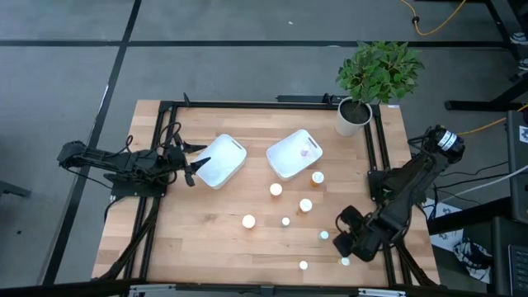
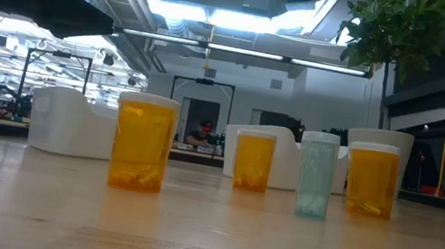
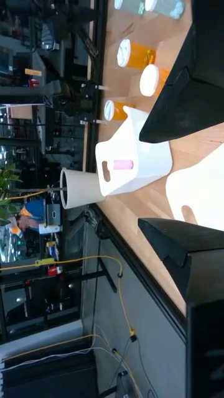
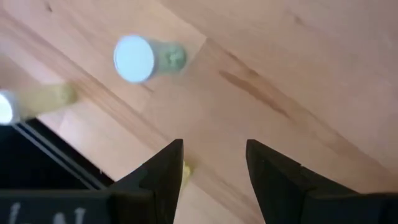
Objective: Pick and place medicine bottles into bin by pill shape (circle, oval)
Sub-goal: Put the orange capsule bottle into the left white bin
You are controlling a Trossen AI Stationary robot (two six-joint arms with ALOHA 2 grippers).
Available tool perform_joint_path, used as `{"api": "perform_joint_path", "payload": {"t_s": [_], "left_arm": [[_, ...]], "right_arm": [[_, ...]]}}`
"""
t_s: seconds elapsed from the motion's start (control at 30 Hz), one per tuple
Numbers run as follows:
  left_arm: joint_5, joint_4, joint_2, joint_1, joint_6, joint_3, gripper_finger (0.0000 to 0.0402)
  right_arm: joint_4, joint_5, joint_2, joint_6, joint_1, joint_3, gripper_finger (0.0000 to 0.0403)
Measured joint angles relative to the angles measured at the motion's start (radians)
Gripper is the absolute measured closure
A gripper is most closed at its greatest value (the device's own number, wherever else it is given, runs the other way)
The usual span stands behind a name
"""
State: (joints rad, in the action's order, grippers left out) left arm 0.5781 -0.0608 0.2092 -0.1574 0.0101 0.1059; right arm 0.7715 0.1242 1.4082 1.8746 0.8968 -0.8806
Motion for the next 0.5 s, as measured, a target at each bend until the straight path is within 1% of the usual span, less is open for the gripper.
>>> {"api": "perform_joint_path", "payload": {"t_s": [0.1, 0.2, 0.23, 0.33, 0.5], "left_arm": [[0.000, 0.000, 0.000, 0.000, 0.000, 0.000, 0.0198], [0.000, 0.000, 0.000, 0.000, 0.000, 0.000, 0.0198], [0.000, 0.000, 0.000, 0.000, 0.000, 0.000, 0.0198], [0.000, 0.000, 0.000, 0.000, 0.001, 0.000, 0.0198], [0.000, 0.008, 0.000, 0.000, 0.001, 0.000, 0.0198]], "right_arm": [[0.007, 0.014, 0.000, -0.030, -0.022, 0.000, 0.0226], [0.010, 0.079, 0.000, -0.056, -0.041, 0.000, 0.0222], [0.010, 0.085, 0.000, -0.059, -0.047, 0.000, 0.0219], [0.013, 0.086, 0.000, -0.078, -0.065, 0.000, 0.0198], [0.022, 0.103, 0.000, -0.122, -0.089, 0.000, 0.0148]]}}
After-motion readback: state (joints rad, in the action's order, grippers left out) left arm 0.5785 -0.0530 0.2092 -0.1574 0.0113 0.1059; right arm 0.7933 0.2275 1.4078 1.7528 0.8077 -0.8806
